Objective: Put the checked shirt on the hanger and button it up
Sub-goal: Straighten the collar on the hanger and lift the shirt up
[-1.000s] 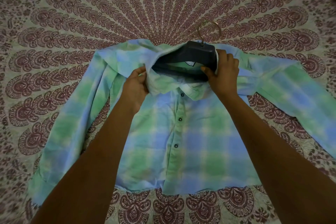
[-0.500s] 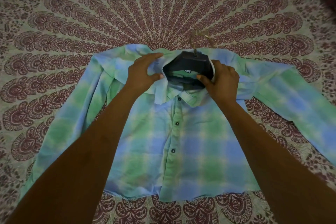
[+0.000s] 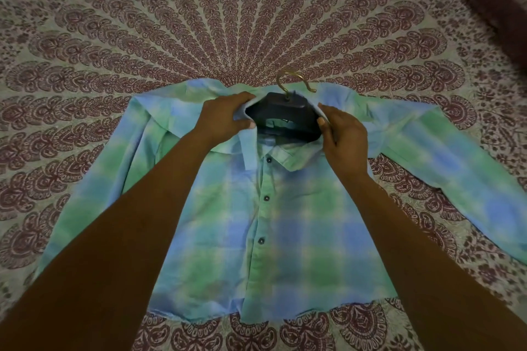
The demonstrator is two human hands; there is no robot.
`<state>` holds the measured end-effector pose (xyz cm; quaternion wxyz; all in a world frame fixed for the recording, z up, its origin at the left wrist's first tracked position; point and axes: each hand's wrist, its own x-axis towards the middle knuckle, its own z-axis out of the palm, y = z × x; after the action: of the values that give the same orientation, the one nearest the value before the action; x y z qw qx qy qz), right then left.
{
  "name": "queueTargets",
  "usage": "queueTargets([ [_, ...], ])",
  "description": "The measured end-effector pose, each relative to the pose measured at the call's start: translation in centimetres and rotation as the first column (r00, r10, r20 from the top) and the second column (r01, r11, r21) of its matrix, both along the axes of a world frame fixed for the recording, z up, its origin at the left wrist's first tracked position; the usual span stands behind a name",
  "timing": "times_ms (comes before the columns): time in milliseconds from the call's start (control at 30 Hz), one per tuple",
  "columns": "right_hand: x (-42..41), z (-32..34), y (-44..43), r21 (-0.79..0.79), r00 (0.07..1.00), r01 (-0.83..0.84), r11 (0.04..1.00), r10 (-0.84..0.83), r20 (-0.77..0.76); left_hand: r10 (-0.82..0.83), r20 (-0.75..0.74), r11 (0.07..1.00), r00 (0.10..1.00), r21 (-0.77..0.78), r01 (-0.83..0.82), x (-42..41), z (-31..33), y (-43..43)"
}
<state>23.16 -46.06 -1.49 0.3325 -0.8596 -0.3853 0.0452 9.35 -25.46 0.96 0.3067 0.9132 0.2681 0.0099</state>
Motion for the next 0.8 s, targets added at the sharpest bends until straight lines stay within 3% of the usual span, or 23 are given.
queueTargets([
  [100, 0.0, -0.5, -1.3, -0.074, 0.999, 0.017, 0.997, -0.014, 0.044, 0.0, -0.003, 0.998, 1.0, 0.057, 0.0, 0.0, -0.6, -0.2],
  [200, -0.1, -0.5, -2.0, -0.097, 0.998, -0.055, 0.994, 0.056, 0.0, -0.006, 0.008, 1.0, 1.0, -0.001, 0.006, -0.4, 0.2, -0.6],
  [267, -0.1, -0.2, -2.1, -0.025, 0.995, -0.066, 0.998, 0.064, -0.079, 0.014, 0.084, 0.994, 0.996, -0.113, -0.004, -0.4, 1.5, -0.8],
  [400, -1.2, 3.6, -1.4, 0.205, 0.972, 0.125, 0.971, -0.079, -0.222, 0.052, 0.184, 0.977, 0.982, -0.212, -0.012, -1.3, 6.4, -0.6],
  [567, -2.2, 14.1, -0.2, 0.232, 0.998, 0.05, 0.971, -0.043, -0.039, 0.13, 0.262, 0.95, 0.956, -0.31, -0.045, -3.3, 16.7, -0.4],
  [800, -1.1, 32.1, -3.8, 0.262, 0.981, -0.058, 0.963, 0.006, 0.196, 0.138, 0.432, 0.964, 0.891, -0.265, -0.021, -6.6, 34.9, -4.8],
])
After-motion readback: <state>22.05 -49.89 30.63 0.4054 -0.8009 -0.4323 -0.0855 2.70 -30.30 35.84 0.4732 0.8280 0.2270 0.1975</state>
